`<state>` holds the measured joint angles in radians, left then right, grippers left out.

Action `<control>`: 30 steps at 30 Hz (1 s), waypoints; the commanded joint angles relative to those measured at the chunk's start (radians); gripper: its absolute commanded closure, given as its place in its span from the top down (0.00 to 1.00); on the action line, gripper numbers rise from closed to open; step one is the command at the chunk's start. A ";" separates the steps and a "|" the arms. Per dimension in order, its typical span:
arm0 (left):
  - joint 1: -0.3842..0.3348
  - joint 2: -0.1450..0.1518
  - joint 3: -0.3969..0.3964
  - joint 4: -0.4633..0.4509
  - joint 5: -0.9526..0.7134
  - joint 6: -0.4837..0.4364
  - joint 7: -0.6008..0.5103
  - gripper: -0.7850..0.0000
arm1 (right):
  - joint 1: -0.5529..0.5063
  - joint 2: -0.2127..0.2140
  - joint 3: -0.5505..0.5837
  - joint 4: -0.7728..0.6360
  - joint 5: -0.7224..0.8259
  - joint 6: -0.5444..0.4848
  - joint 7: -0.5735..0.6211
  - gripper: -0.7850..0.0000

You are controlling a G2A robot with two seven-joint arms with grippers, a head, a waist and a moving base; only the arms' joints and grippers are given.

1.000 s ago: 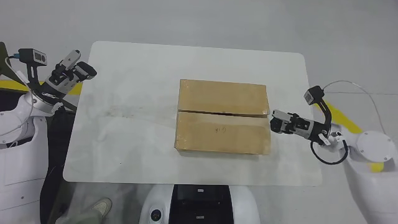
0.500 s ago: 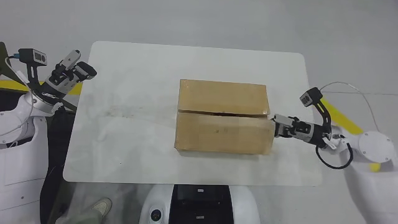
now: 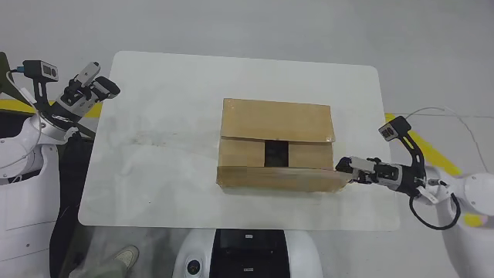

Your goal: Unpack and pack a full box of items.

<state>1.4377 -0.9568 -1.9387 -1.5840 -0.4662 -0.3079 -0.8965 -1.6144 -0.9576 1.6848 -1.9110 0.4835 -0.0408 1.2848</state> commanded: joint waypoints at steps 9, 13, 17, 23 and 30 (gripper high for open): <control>0.000 0.000 0.000 0.000 0.000 0.000 0.000 1.00 | -0.092 0.009 0.024 -0.086 0.014 0.034 0.047 1.00; 0.000 0.000 0.000 0.000 0.000 0.000 0.000 1.00 | -0.124 0.012 0.026 -0.104 0.004 0.045 0.057 1.00; 0.000 0.000 0.000 0.000 0.000 0.000 0.000 1.00 | -0.149 0.013 0.015 -0.126 -0.008 0.052 0.049 1.00; 0.000 0.000 0.000 0.000 0.000 0.000 0.000 1.00 | -0.155 0.013 0.011 -0.134 -0.006 0.050 0.030 1.00; 0.000 0.000 0.000 0.000 0.000 0.000 0.000 1.00 | -0.155 0.013 0.011 -0.134 -0.006 0.050 0.030 1.00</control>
<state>1.4377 -0.9568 -1.9387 -1.5840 -0.4662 -0.3079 -0.8965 -1.7697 -0.9445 1.6961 -2.0447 0.4774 0.0093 1.3147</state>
